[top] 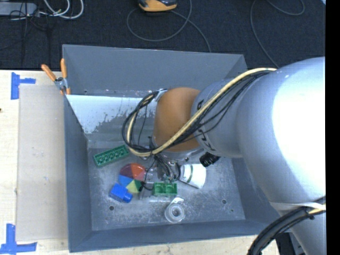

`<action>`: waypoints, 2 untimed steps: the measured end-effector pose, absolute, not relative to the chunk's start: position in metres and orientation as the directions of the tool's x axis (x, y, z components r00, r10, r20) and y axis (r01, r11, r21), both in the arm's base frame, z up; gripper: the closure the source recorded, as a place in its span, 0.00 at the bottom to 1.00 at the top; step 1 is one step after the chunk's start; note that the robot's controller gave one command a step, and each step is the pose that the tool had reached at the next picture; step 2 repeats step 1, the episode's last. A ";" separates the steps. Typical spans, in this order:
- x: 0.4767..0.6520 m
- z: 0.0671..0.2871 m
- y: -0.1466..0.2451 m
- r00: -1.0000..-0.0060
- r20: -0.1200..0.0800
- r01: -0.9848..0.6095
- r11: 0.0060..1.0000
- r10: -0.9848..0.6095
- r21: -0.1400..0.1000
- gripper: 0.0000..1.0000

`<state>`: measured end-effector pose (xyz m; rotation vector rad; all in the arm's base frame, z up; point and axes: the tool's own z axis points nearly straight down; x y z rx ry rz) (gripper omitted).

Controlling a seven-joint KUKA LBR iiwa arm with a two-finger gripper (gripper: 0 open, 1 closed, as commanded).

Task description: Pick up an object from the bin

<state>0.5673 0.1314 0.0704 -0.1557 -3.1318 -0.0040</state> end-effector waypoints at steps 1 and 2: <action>0.567 0.070 0.131 -0.995 0.006 0.098 0.995 0.098 0.002 1.00; 0.567 0.070 0.131 -0.995 0.006 0.098 0.995 0.098 0.002 1.00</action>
Offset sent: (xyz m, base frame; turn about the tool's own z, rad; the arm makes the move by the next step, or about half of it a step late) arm -0.0012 -0.0047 -0.0004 -0.0152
